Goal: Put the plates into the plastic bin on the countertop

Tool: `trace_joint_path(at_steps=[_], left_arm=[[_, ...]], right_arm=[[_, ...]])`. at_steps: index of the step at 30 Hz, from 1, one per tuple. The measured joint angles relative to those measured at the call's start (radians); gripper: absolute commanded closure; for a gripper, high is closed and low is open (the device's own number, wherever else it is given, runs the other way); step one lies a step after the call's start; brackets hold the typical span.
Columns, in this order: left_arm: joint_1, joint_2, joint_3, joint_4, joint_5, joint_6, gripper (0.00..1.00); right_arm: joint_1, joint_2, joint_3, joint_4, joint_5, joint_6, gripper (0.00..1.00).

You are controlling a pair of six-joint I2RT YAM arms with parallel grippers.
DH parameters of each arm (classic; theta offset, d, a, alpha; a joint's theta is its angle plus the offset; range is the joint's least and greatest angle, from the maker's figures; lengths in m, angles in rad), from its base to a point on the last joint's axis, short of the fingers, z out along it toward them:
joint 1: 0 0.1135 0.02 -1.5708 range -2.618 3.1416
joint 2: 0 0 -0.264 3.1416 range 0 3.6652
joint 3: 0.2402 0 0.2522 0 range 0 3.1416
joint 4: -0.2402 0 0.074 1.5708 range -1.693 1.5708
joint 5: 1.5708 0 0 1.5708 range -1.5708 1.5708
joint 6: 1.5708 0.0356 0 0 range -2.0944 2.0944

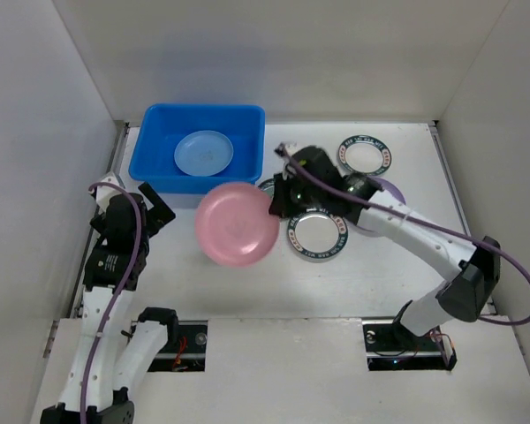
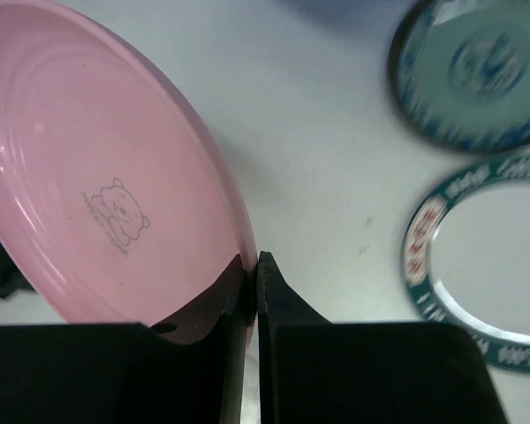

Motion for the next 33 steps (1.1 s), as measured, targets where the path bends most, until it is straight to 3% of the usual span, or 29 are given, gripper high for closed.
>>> trace_joint_path(at_steps=[6, 10, 14, 21, 33], left_arm=[[0.0, -0.065, -0.051, -0.05, 0.033, -0.035, 0.0], [0.0, -0.112, -0.066, -0.078, 0.065, -0.066, 0.0], [-0.011, -0.151, -0.08, -0.092, 0.093, -0.095, 0.0], [-0.045, -0.208, -0.128, -0.113, 0.125, -0.118, 0.0], [-0.086, -0.246, -0.164, -0.121, 0.157, -0.145, 0.0]], right_arm=[[-0.172, 0.143, 0.457, -0.056, 0.034, -0.081, 0.89], [-0.257, 0.392, 0.788, -0.055, 0.062, -0.098, 0.89], [-0.293, 0.636, 1.008, -0.045, 0.084, -0.09, 0.9], [-0.291, 0.836, 1.019, 0.046, 0.087, -0.043, 0.9], [-0.267, 0.899, 0.985, 0.386, 0.079, 0.003, 0.86]])
